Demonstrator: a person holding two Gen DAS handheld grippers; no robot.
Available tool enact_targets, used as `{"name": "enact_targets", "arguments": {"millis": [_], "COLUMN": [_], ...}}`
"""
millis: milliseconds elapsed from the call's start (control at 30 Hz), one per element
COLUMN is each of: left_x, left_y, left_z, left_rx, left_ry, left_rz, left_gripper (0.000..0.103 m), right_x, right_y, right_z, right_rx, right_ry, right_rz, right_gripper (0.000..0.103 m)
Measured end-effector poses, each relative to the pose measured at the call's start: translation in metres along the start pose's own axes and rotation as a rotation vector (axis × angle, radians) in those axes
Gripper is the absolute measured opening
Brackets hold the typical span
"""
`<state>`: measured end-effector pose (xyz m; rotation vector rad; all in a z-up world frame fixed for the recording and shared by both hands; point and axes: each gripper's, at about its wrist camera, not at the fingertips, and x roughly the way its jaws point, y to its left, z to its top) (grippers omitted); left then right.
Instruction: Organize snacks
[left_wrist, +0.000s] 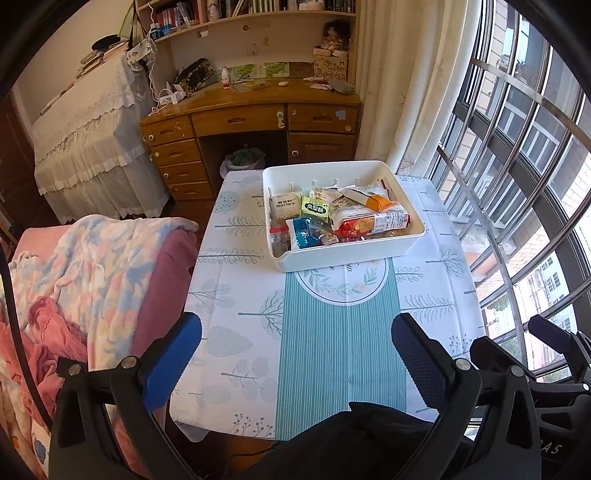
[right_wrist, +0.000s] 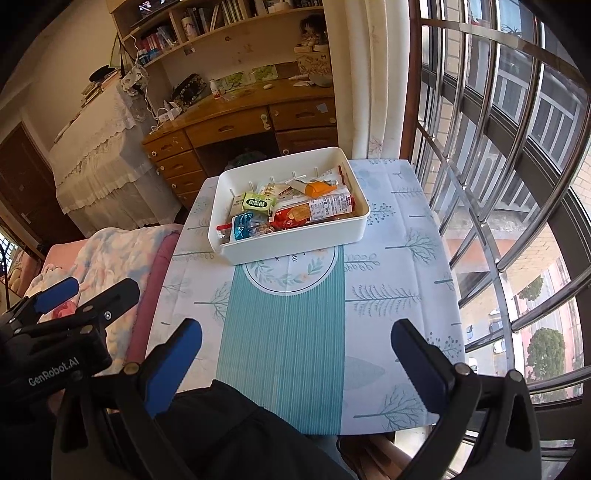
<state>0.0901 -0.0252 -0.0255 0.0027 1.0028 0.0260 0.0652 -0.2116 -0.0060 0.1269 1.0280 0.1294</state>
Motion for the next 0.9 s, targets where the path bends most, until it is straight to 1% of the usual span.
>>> {"name": "enact_targets", "arguments": {"millis": [367,900], "left_x": [0.0024,0.0029], "left_y": [0.0004,0.0019], "left_z": [-0.0027,-0.0031], "left_rx": [-0.003,-0.002], "left_ry": [0.009,0.011], "left_rz": [0.011,0.013], "left_gripper": [0.102,0.102], "right_x": [0.0070,0.0076], "right_y": [-0.0004,0.0002], "right_z": [-0.0014,-0.0013], "right_rx": [-0.004,-0.002], "right_ry": [0.020,0.022], "right_rz": [-0.002,-0.002], "right_gripper": [0.103,0.103]}}
